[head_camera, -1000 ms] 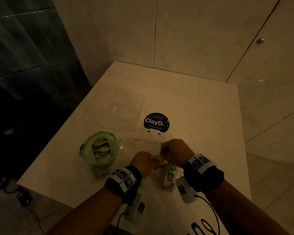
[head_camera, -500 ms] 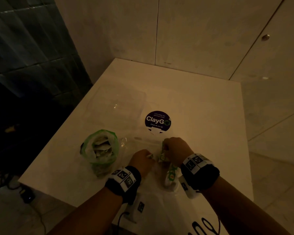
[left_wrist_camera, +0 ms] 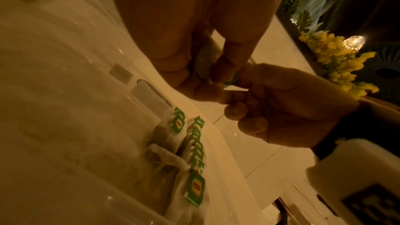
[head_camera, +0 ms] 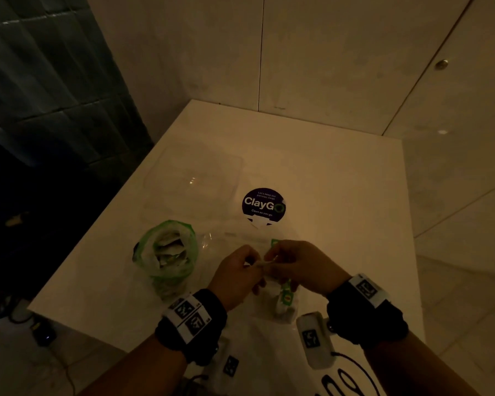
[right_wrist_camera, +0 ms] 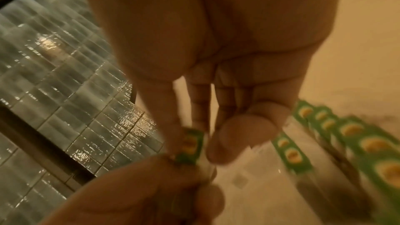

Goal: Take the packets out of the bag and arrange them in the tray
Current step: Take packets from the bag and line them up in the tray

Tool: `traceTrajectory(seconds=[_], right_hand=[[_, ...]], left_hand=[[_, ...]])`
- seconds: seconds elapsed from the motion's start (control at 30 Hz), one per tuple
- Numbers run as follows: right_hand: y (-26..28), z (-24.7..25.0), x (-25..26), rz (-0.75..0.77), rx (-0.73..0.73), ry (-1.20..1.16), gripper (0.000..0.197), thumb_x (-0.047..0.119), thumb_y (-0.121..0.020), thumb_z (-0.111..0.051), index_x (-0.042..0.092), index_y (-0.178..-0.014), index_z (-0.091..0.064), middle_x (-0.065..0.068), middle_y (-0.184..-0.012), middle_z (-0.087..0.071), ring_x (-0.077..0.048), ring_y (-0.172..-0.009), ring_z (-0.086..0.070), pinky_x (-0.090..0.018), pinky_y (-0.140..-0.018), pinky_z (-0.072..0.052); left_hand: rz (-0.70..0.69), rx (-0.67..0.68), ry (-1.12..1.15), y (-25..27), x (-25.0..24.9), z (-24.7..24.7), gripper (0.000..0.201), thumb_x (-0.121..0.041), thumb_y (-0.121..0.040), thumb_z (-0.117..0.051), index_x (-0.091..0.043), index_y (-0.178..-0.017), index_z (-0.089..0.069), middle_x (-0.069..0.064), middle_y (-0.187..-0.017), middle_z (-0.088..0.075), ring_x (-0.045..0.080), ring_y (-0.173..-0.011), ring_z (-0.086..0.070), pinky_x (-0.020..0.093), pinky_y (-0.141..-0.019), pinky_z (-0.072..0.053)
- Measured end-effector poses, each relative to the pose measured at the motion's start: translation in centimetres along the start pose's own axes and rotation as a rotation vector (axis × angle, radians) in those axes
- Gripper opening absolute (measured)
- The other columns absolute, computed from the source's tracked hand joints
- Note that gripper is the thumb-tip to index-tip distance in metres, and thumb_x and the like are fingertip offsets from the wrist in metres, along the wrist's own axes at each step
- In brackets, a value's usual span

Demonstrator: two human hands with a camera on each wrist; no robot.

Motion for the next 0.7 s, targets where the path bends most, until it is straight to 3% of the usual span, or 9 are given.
traceTrajectory(seconds=[0.13, 0.2, 0.27, 0.37, 0.43, 0.5, 0.57, 0.7], right_hand=[[0.2, -0.4, -0.5, 0.017, -0.050, -0.008, 0.005, 0.011, -0.086, -0.066, 0.012, -0.082, -0.068, -0.001, -0.067, -0.066, -0.016, -0.060, -0.061, -0.025, -0.055, -0.053], [0.3, -0.4, -0.7, 0.022, -0.074, 0.020, 0.013, 0.011, -0.086, -0.065, 0.019, -0.076, -0.066, 0.004, -0.065, -0.064, -0.015, -0.058, -0.059, -0.024, -0.054, -0.051], [0.5, 0.0, -1.0, 0.003, -0.110, -0.004, 0.010, 0.012, -0.087, -0.064, 0.016, -0.078, -0.066, 0.004, -0.067, -0.062, -0.015, -0.057, -0.057, -0.023, -0.052, -0.049], [0.7, 0.9, -1.6, -0.060, -0.174, -0.142, 0.007, 0.010, -0.087, -0.064, 0.004, -0.087, -0.065, -0.007, -0.074, -0.065, -0.017, -0.060, -0.057, -0.025, -0.051, -0.049], [0.7, 1.7, -2.2, -0.084, -0.217, -0.194, 0.006, 0.008, -0.086, -0.065, 0.004, -0.082, -0.063, -0.008, -0.070, -0.064, -0.018, -0.058, -0.055, -0.028, -0.050, -0.048], [0.8, 2.1, -2.6, -0.103, -0.243, -0.231, 0.007, 0.007, -0.083, -0.067, 0.004, -0.078, -0.063, -0.008, -0.064, -0.063, -0.019, -0.055, -0.052, -0.030, -0.048, -0.045], [0.9, 2.3, -2.9, -0.124, -0.269, -0.234, 0.009, 0.007, -0.082, -0.068, 0.000, -0.080, -0.063, -0.011, -0.061, -0.061, -0.018, -0.048, -0.047, -0.028, -0.045, -0.040], [1.1, 2.2, -2.9, -0.122, -0.308, -0.267, 0.013, 0.005, -0.084, -0.067, -0.006, -0.086, -0.060, -0.014, -0.058, -0.057, -0.014, -0.041, -0.042, -0.026, -0.041, -0.034]], left_hand=[[-0.009, 0.099, 0.052, -0.1, 0.4, 0.2, 0.017, -0.009, -0.087, -0.064, -0.011, -0.076, -0.051, 0.010, -0.078, -0.060, 0.023, -0.070, -0.069, 0.039, -0.073, -0.058], [-0.016, 0.126, 0.039, -0.1, 0.7, 0.5, 0.015, -0.011, -0.085, -0.066, -0.012, -0.077, -0.053, 0.009, -0.081, -0.061, 0.025, -0.074, -0.070, 0.038, -0.072, -0.057], [-0.035, 0.138, -0.002, 0.0, 0.9, 0.8, 0.012, -0.010, -0.084, -0.067, -0.014, -0.082, -0.057, 0.009, -0.088, -0.063, 0.026, -0.078, -0.069, 0.036, -0.067, -0.056], [-0.111, 0.126, -0.337, -0.2, 1.7, 1.4, 0.028, -0.009, -0.080, -0.066, -0.027, -0.098, -0.054, -0.001, -0.102, -0.059, 0.018, -0.093, -0.061, 0.026, -0.068, -0.051], [-0.181, 0.164, -0.679, -0.4, 2.3, 1.4, 0.042, -0.013, -0.079, -0.064, -0.031, -0.113, -0.048, -0.006, -0.114, -0.047, 0.014, -0.105, -0.050, 0.022, -0.080, -0.045], [-0.202, 0.221, -0.899, -0.7, 2.9, 1.0, 0.052, -0.018, -0.079, -0.064, -0.029, -0.126, -0.043, -0.005, -0.125, -0.038, 0.015, -0.117, -0.039, 0.028, -0.095, -0.042], [-0.219, 0.268, -1.035, -1.0, 3.3, 0.2, 0.057, -0.021, -0.080, -0.063, -0.025, -0.132, -0.039, -0.002, -0.132, -0.033, 0.018, -0.122, -0.034, 0.033, -0.101, -0.041], [-0.310, 0.265, -1.176, -1.4, 3.1, -1.5, 0.052, -0.018, -0.086, -0.056, -0.022, -0.134, -0.037, 0.003, -0.131, -0.035, 0.025, -0.119, -0.038, 0.036, -0.095, -0.043]])
Point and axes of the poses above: each hand's wrist, its own y-axis away from the middle knuckle, its own z-axis out of the back of the hand, x = y × z, the point moved 2 cm from there along -y, towards the middle knuckle
